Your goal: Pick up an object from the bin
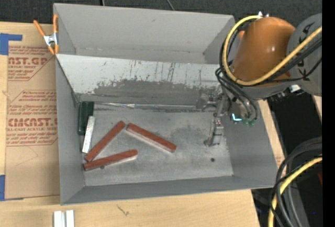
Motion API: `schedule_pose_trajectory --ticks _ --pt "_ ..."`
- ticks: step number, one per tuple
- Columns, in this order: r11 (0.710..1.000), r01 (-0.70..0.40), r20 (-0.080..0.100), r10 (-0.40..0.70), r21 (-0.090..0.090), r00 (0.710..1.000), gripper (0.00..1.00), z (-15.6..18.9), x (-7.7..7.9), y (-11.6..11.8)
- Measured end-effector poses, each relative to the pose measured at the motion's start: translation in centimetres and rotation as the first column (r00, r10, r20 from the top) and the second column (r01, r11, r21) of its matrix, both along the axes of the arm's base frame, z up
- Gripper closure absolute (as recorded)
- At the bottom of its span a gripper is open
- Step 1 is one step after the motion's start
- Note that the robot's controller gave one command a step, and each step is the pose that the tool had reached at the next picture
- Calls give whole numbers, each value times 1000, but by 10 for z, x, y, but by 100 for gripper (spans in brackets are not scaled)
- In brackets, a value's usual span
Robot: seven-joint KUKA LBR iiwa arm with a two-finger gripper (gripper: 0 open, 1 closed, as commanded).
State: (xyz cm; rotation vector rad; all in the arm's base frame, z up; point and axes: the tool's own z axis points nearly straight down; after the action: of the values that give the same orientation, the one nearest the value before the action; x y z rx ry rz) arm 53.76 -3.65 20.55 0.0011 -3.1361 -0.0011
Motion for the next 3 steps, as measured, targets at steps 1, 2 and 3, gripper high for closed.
schedule_pose_trajectory --ticks 1,2,3 --pt "1000 0 7 0 -1 1000 0 3 2 0" --pt "998 56 14 -56 -1 998 0 -42 2 29" --pt "988 152 5 -152 3 988 0 -60 -8 100"
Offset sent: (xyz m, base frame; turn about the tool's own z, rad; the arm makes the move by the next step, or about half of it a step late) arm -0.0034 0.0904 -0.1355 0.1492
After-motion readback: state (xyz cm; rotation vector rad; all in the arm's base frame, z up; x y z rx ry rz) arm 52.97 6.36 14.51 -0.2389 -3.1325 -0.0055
